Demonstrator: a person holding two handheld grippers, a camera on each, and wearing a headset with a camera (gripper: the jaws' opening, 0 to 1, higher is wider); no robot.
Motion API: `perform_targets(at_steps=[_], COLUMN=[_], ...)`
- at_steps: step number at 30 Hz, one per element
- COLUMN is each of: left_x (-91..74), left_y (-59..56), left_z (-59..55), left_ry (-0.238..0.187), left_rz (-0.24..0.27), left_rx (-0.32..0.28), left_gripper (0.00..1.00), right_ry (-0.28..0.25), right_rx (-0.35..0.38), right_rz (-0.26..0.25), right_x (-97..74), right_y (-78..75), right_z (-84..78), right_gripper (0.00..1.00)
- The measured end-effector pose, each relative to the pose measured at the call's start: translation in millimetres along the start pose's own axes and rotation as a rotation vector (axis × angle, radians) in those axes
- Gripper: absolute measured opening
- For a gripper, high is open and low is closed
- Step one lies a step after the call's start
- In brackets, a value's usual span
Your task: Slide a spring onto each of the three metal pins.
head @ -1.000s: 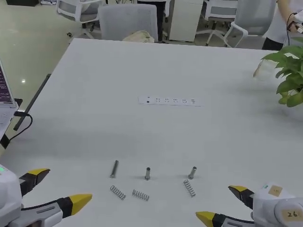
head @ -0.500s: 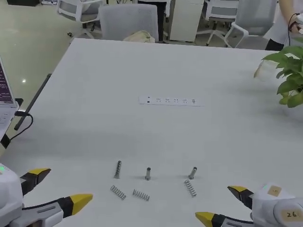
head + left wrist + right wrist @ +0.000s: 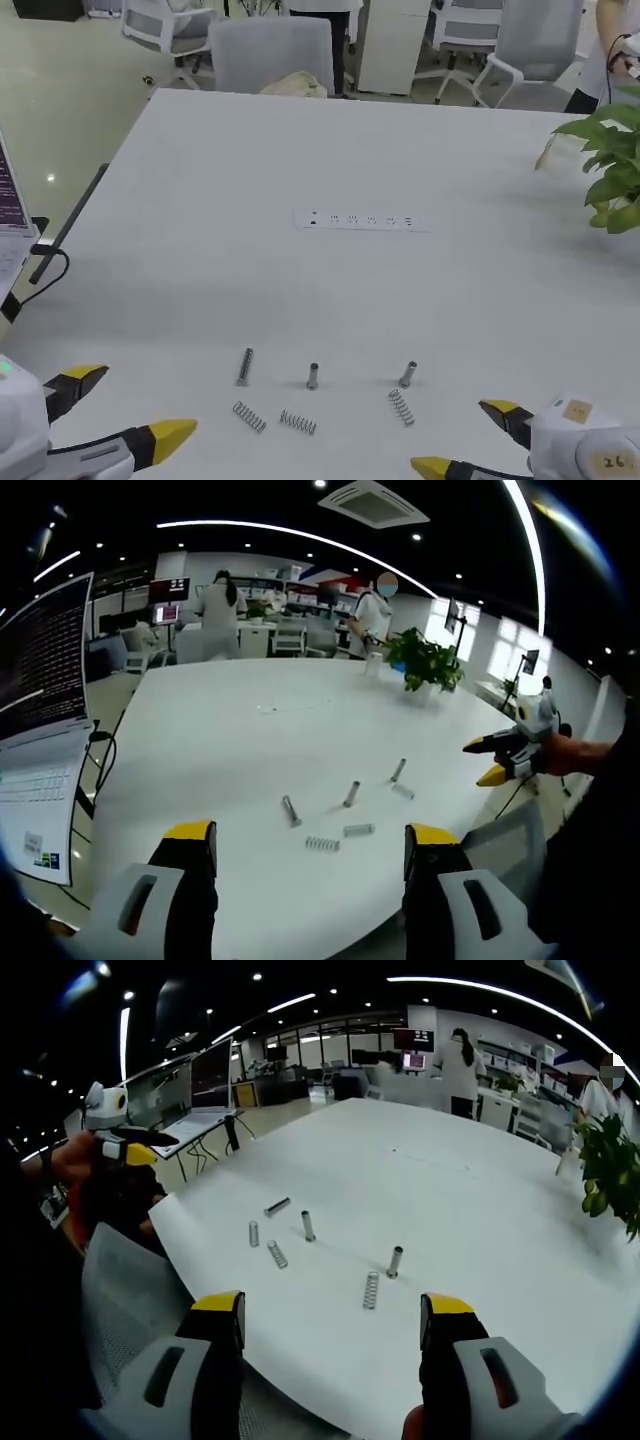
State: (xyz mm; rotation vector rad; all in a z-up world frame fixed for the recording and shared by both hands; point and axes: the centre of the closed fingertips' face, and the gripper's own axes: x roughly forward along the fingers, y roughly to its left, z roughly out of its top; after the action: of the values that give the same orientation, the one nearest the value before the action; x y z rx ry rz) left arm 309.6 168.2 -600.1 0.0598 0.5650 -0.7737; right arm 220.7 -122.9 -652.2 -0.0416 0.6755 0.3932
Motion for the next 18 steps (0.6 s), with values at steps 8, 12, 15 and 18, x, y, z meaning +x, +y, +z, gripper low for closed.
perform_targets(at_steps=[8, 12, 15, 18], left_x=[7.6, 9.8, 12.1, 14.3], left_y=[-0.3, 0.2, 1.4, 2.7], left_z=[0.3, 1.7, 2.5, 2.2], left_ry=[0.012, 0.014, 0.016, 0.020], left_rz=[-0.014, -0.016, -0.018, -0.020], left_rx=[0.007, 0.010, 0.013, 0.015], left_gripper=[0.73, 0.72, 0.72, 0.71], right_ry=[0.001, 0.000, 0.002, 0.003], right_rx=[0.008, 0.015, 0.018, 0.020], right_rz=[-0.008, -0.014, -0.017, -0.017], right_x=[-1.9, -3.1, -3.9, -4.2], right_y=[-3.0, -5.4, -6.1, -5.8], right_z=[-1.7, -3.4, -4.6, -5.6], right_gripper=[0.70, 0.70, 0.70, 0.70])
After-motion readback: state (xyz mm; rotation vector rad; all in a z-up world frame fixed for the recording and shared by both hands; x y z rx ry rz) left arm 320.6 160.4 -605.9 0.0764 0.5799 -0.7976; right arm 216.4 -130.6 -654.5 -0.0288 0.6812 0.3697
